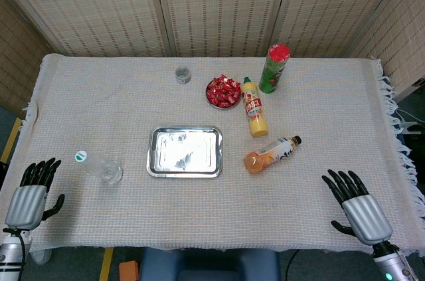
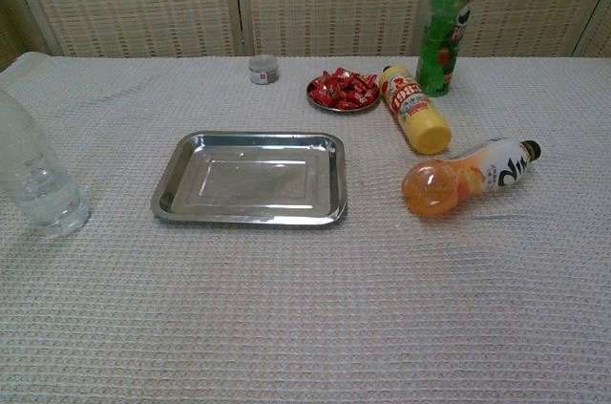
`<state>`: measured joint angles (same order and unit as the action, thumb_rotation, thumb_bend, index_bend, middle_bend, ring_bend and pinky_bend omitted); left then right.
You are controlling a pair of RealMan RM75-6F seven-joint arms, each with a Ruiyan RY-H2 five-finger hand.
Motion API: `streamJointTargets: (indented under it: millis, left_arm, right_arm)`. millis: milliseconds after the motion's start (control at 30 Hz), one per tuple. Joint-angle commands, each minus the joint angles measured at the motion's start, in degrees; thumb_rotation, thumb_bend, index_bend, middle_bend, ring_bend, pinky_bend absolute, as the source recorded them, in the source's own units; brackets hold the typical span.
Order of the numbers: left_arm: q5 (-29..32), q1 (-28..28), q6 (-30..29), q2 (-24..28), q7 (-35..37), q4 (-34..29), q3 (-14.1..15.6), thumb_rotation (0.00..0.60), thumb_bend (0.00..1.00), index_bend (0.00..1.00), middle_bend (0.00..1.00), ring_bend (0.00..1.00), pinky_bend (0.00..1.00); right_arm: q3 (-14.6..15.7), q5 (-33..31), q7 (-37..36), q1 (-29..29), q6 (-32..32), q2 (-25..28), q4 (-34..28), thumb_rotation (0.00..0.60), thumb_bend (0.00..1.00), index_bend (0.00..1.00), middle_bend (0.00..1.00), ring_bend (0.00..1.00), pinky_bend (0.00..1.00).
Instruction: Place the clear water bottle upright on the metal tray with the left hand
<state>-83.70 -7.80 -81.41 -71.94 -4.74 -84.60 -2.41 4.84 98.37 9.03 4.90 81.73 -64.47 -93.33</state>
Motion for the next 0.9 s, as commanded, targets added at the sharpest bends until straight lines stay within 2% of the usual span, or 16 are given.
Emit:
streamJointTargets:
  millis: [33, 100, 200, 300, 433, 500, 733, 900]
  left_arm:
    - [-1.1, -0.1, -0.2, 0.2, 1.6, 0.1, 0.3, 0.600, 0.40, 0.00, 0.00, 0.00, 0.01]
    - [-2.8, -0.4, -0.3, 0.7, 5.1, 0.0, 0.9, 0.600, 0.40, 0.00, 0.00, 0.00, 0.04]
    - [-5.0, -1.2, -0.4, 0.3, 16.3, 1.6, 1.0, 0.600, 0.39, 0.00, 0.00, 0.00, 0.09]
    - [-6.0, -2.8, 2.4, -0.1, 33.7, 4.7, 1.5, 0.600, 0.39, 0.00, 0.00, 0.00, 0.09]
    - [-7.4, -6.3, 8.9, 2.3, 59.4, 7.4, 3.3, 0.600, 0.38, 0.00, 0.00, 0.00, 0.08]
    - [-7.6, -7.1, 9.3, 1.5, 65.9, 9.7, 3.2, 0.600, 0.38, 0.00, 0.00, 0.00, 0.08]
    - [-7.1, -9.1, 9.7, -4.2, 75.1, 17.7, 2.1, 0.600, 0.36, 0.00, 0.00, 0.00, 0.06]
    - [-5.8, -10.1, 10.5, -8.9, 72.7, 21.9, 1.2, 0.600, 0.36, 0.00, 0.00, 0.00, 0.03]
  right_arm:
    - [0.0, 0.2, -0.1, 0.1, 0.1, -0.1, 0.2, 0.600, 0.00, 0.00, 0.00, 0.00, 0.00]
    - [0.0, 0.4, 0.0, 0.1, 0.3, -0.2, 0.4, 0.600, 0.00, 0.00, 0.00, 0.00, 0.00]
    - [0.0, 0.8, -0.4, 0.1, 0.7, -0.4, 0.6, 0.600, 0.00, 0.00, 0.00, 0.00, 0.00]
    - [-0.2, 0.5, -0.6, -0.1, 1.0, -0.5, 0.9, 0.600, 0.00, 0.00, 0.00, 0.00, 0.00]
    - [-0.4, 0.3, -0.9, -0.3, 1.5, -0.4, 0.7, 0.600, 0.00, 0.00, 0.00, 0.00, 0.00]
    - [-0.3, 0.5, -1.1, -0.3, 1.7, -0.4, 0.7, 0.600, 0.00, 0.00, 0.00, 0.00, 0.00]
    - [0.4, 2.1, -1.5, -0.5, 2.4, -0.3, 0.9, 0.600, 0.00, 0.00, 0.00, 0.00, 0.00]
    - [0.7, 2.7, -2.0, -0.5, 2.6, 0.0, 1.1, 0.600, 0.00, 0.00, 0.00, 0.00, 0.00]
